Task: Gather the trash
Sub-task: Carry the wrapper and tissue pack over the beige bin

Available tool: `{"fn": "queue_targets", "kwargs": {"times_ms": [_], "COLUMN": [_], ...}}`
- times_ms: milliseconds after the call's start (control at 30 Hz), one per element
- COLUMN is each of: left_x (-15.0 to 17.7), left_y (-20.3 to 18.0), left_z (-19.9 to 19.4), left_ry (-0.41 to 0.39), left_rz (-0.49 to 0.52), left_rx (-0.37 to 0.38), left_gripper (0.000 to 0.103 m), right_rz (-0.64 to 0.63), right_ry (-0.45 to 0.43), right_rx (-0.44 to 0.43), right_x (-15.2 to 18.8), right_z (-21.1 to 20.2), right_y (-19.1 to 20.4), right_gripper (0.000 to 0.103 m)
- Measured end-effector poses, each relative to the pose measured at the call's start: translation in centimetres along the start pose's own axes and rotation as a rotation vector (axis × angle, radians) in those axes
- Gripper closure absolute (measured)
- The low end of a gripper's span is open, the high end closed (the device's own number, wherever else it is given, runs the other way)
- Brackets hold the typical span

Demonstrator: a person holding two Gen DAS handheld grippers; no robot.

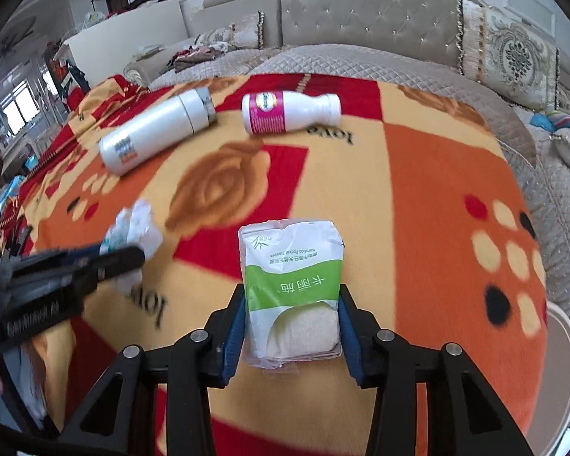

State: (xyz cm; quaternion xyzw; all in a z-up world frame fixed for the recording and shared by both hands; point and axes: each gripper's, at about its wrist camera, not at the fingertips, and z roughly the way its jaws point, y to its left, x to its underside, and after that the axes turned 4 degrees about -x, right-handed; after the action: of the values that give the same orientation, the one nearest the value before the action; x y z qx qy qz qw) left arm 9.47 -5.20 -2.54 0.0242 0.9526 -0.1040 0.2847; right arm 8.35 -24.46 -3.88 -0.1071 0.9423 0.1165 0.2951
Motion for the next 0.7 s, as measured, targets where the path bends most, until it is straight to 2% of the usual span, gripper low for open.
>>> {"fn": "queue_targets", "kwargs": {"times_ms": [133, 400, 567, 700], "left_x": [0.5, 0.8, 1.0, 1.0], "left_y": [-0.5, -1.1, -1.8, -2.1], "left_z": [0.1, 0.0, 0.1, 0.2], "left_ry": [0.011, 0.014, 0.018, 0.02], "left_rz": [0.008, 0.019, 0.033, 0.037], "left_rx": [-0.001, 0.0, 0.003, 0.005], "left_gripper": [0.077, 0.077, 0.077, 0.077], "right_rz": [0.023, 0.027, 0.029, 0.016], "right_ry": [0.022, 0.024, 0.026, 0.022], "right_rx": [0.007, 0.037, 0.033, 0.04], "right_x": [1.2, 1.3, 1.1, 1.3], "right_z": [-0.3, 0.6, 1.0, 1.1], "right_y": [-0.7, -0.4, -0.2, 0.1], "right_gripper": [0.06, 0.051, 0.032, 0.032]}}
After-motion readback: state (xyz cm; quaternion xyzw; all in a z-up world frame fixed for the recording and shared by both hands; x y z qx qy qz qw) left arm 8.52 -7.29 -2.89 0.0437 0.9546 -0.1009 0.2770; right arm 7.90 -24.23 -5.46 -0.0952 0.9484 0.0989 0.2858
